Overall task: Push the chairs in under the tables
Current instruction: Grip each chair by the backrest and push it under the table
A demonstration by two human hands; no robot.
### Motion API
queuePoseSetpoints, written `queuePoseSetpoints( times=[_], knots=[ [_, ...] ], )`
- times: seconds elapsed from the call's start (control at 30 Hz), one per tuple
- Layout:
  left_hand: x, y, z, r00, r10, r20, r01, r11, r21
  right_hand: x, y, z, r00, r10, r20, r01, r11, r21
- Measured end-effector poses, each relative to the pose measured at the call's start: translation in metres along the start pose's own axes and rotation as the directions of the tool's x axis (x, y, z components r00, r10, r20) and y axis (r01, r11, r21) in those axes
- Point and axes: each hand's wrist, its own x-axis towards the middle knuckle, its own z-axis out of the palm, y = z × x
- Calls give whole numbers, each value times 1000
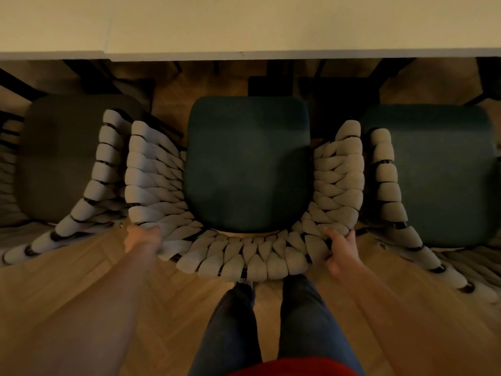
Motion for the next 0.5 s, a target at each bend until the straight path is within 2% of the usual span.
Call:
queuePoseSetpoints(
  times=[0.17, 0.5],
  knots=[
    [41, -16, 0, 1000, -11, -19, 11, 1000, 0, -3, 7, 11, 1000, 12, 12, -12, 1000, -5],
    [37, -12, -16, 999, -21, -48, 23, 999, 48, -8, 16, 30, 1000, -3, 2, 3, 1000, -21]
  ],
)
